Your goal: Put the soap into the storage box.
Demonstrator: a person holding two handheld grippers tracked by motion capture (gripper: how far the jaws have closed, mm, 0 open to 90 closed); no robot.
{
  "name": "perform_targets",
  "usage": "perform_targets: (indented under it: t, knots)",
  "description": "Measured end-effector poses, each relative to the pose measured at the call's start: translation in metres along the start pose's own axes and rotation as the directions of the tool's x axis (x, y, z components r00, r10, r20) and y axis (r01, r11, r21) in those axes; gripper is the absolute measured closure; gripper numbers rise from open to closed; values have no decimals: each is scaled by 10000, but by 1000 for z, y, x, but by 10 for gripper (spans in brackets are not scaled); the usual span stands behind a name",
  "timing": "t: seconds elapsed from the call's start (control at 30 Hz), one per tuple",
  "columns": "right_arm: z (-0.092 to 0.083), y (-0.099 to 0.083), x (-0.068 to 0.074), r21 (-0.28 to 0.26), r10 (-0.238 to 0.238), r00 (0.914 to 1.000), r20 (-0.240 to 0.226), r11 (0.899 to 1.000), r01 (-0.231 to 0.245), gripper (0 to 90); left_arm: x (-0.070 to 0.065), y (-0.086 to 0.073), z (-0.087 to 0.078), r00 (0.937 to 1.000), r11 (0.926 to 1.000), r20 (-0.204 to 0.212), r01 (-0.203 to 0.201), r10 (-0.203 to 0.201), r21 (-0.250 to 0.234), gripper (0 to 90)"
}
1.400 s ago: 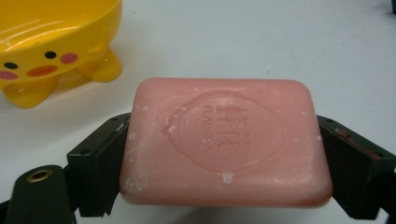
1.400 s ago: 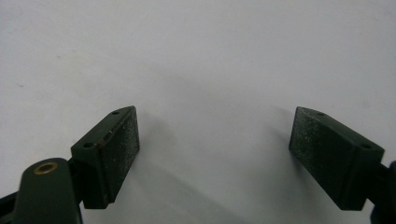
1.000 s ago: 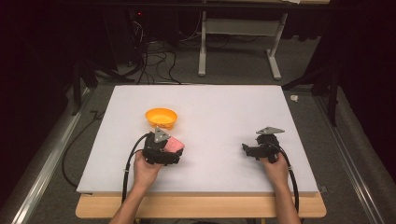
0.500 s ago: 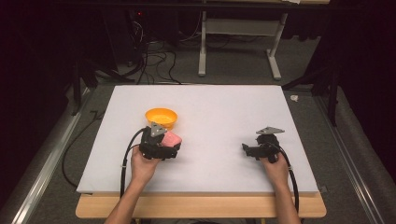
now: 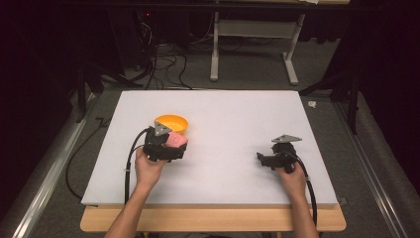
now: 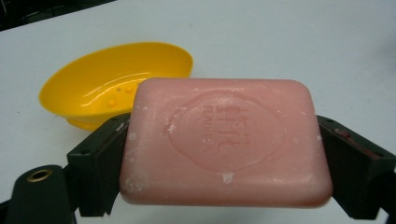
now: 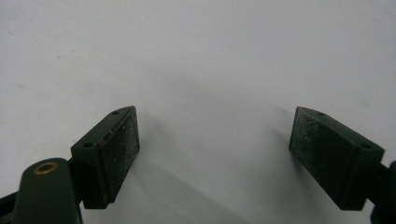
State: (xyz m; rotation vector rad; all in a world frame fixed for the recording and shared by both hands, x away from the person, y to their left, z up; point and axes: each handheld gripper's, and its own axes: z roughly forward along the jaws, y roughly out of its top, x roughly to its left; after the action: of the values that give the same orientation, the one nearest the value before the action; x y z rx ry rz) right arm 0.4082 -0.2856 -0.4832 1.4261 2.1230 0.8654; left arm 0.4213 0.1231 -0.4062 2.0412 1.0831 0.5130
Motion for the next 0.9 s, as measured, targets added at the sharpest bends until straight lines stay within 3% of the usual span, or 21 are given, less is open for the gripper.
perform_targets:
  t: [0.9]
  knots:
    - [0, 0, 0, -5, -14, 10000, -3, 10000, 14, 165, 24, 24, 11, 9974, 9980, -386, 618, -612, 141, 138]
